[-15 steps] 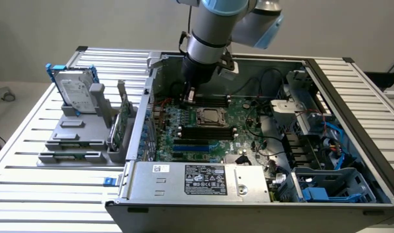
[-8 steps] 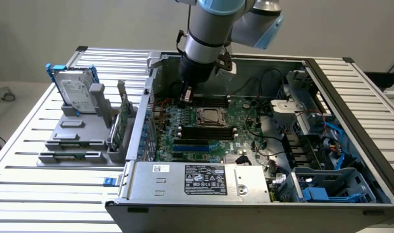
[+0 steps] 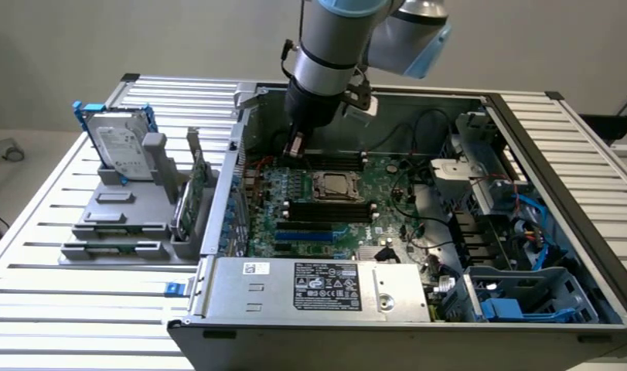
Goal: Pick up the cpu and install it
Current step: 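Install the first cpu locking lever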
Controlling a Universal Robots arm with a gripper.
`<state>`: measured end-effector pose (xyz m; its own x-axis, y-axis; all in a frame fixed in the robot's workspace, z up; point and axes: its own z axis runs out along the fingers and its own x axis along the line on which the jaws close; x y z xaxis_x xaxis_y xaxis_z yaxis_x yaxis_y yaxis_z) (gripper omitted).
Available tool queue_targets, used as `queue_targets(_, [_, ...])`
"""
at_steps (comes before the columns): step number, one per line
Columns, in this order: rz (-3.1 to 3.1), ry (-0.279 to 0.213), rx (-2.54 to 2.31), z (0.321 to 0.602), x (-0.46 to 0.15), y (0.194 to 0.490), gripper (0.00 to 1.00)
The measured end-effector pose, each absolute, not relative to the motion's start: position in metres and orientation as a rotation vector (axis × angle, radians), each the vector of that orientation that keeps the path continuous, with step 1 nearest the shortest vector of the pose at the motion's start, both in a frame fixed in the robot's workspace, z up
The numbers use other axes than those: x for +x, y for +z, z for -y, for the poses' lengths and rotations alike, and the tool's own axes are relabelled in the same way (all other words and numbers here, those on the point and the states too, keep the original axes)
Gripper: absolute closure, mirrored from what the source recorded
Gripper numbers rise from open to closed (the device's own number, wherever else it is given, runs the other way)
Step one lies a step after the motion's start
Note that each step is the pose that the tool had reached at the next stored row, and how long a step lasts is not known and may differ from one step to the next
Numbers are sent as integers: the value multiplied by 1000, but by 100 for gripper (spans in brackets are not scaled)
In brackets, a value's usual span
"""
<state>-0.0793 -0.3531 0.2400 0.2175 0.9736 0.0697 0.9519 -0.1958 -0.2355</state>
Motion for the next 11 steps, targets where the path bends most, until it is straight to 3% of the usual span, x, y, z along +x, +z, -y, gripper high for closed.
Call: queue_targets(11, [1726,123,-2337,353,-81,262,89])
